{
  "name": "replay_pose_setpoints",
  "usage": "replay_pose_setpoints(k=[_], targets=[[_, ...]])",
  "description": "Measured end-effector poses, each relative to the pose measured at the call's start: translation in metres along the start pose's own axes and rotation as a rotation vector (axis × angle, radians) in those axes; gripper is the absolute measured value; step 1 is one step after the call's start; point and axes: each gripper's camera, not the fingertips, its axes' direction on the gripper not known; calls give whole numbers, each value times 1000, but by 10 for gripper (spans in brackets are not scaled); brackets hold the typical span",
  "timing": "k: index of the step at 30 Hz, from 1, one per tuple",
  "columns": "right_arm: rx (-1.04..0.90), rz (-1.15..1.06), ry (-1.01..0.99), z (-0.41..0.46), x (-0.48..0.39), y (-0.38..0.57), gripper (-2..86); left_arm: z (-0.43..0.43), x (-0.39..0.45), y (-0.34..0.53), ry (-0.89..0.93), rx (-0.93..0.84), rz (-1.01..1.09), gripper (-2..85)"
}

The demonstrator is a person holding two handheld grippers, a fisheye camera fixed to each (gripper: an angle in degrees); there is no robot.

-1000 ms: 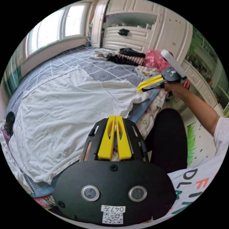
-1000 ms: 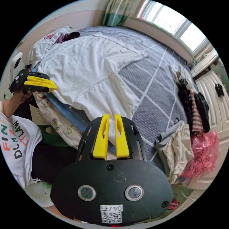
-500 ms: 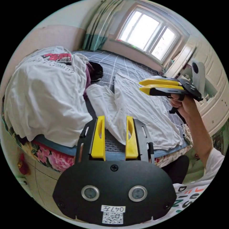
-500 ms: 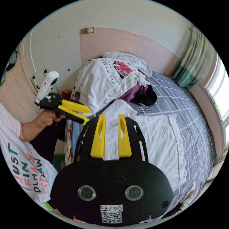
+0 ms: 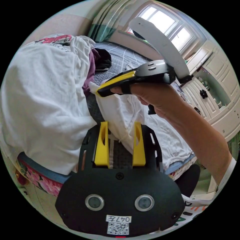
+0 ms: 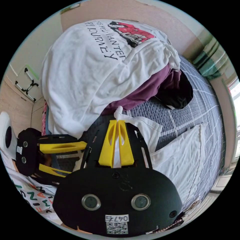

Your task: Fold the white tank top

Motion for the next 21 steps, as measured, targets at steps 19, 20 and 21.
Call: replay_pose_setpoints(k=[19,20,21], targets=[[469,-204,-350,-108,-4,-24,83,-49,-39,48,-59,157,-49,92],[486,-198,-316,-119,-6,-16,85,-52,-42,48,-56,166,-47,88],[501,-190,-252,-138,-13,3,80,-53,-42,48,-54,169,-40,84]])
